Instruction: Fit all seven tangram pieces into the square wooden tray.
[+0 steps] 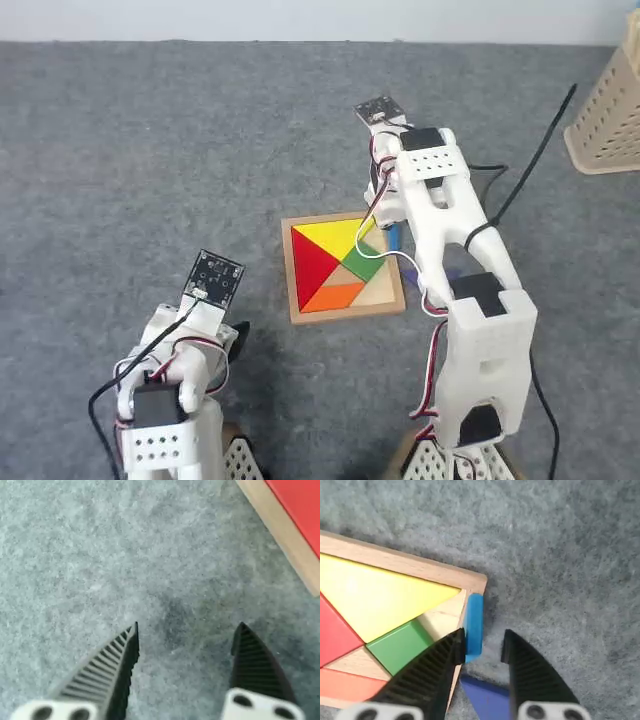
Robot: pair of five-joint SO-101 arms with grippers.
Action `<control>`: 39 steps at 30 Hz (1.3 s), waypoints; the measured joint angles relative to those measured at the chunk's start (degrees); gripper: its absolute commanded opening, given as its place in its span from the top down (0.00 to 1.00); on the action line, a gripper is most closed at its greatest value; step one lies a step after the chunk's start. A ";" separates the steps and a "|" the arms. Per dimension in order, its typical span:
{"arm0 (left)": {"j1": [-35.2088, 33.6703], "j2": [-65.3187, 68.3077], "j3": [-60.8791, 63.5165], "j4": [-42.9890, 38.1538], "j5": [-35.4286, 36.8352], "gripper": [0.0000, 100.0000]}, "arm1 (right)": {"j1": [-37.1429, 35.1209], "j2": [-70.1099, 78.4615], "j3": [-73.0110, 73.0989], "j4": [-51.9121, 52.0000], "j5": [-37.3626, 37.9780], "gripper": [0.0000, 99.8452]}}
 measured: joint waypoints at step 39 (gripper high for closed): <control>0.00 0.00 0.00 0.00 0.00 0.72 | -2.90 -1.32 0.00 4.75 -0.70 0.99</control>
